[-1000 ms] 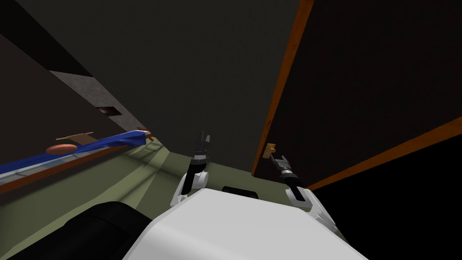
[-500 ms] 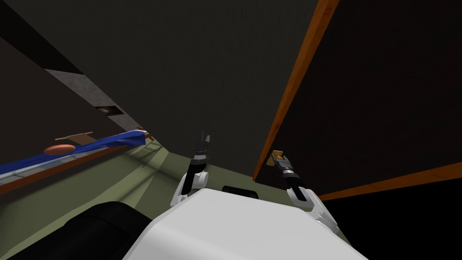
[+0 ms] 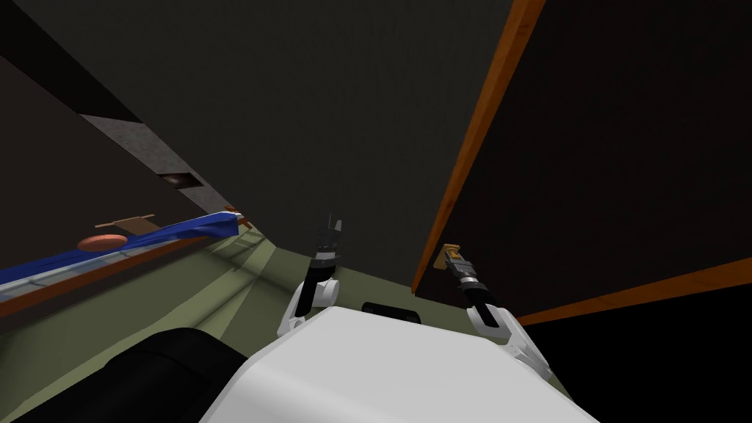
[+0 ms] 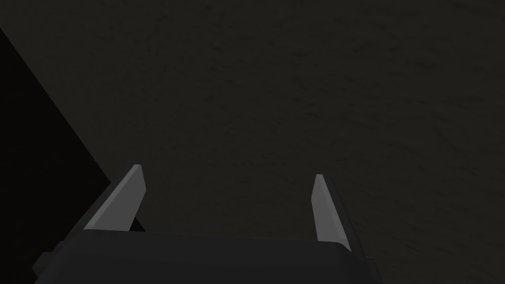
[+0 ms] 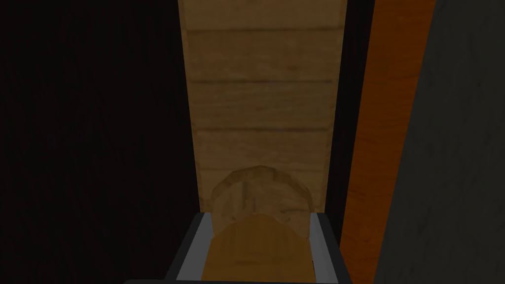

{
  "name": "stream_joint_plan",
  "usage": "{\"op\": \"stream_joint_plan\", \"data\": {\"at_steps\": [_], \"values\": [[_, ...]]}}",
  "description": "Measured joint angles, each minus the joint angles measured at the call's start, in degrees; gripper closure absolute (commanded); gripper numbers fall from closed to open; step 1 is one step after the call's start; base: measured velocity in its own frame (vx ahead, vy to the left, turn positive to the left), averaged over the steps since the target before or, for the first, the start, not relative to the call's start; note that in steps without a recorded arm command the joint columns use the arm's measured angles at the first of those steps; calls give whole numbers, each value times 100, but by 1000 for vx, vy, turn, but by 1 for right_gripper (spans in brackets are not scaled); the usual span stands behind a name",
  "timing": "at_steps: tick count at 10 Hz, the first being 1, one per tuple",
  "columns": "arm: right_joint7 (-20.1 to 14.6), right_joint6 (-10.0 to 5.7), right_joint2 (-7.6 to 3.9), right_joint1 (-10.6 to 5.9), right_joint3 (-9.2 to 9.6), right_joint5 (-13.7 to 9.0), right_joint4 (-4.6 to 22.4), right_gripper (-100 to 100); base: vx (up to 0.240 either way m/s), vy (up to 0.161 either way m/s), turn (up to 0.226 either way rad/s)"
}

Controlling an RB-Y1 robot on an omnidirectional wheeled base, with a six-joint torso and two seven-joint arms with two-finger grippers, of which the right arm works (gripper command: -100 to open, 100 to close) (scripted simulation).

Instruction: Pull the door open

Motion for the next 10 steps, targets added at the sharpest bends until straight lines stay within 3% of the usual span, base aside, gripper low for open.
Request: {"op": "stream_joint_plan", "data": {"at_steps": [2,10], "values": [[-95,2,-18,-19,18,-83,25,100,-59,-22,65],[-1183,-6,-128,-208,182,-856,251,100,-70,-23,51]]}}
